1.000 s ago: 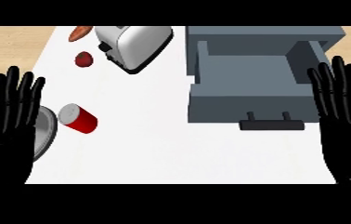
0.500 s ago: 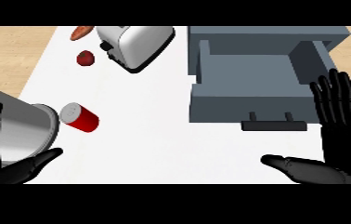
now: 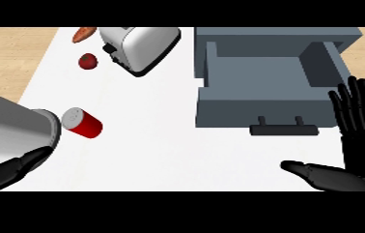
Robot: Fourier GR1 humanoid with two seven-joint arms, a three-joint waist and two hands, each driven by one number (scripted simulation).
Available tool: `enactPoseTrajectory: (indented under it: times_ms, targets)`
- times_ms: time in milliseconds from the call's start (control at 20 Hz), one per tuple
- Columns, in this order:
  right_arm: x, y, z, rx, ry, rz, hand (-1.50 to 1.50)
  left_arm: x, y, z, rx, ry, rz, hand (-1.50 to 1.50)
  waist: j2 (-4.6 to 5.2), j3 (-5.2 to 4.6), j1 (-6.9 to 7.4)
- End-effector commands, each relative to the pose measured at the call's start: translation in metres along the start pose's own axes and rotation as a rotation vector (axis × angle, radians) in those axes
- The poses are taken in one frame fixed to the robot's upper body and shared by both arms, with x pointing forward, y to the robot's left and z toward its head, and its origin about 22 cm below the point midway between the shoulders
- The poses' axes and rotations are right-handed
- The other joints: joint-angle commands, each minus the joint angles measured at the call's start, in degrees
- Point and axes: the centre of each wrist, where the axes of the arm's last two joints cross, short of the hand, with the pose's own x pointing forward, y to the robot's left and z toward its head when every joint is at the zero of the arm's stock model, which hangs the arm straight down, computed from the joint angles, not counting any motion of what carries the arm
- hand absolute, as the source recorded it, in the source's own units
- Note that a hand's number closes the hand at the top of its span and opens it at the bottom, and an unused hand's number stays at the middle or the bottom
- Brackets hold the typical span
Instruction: Pick up the can, place it into the drawer and close the drawer
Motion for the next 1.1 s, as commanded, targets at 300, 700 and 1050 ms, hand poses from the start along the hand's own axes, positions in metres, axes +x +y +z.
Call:
enactPoseTrajectory:
  times_ms: [300,700,1050]
  targets:
    - [0.009,0.009,0.003,-0.002,-0.018,0.012,-1.50,-0.034,-0.017,-0.001,-0.026,0.087,-0.013,-1.50,-0.01,-0.02,0.00]
    - [0.008,-0.008,0.005,-0.029,-0.021,0.003,-1.50,-0.054,-0.040,-0.008,0.000,0.125,-0.041,-1.50,-0.01,0.00,-0.01]
    - [0.005,-0.016,0.019,-0.025,-0.007,0.007,-1.50,-0.118,-0.057,0.006,0.018,0.142,-0.084,-1.50,0.00,-0.01,-0.15]
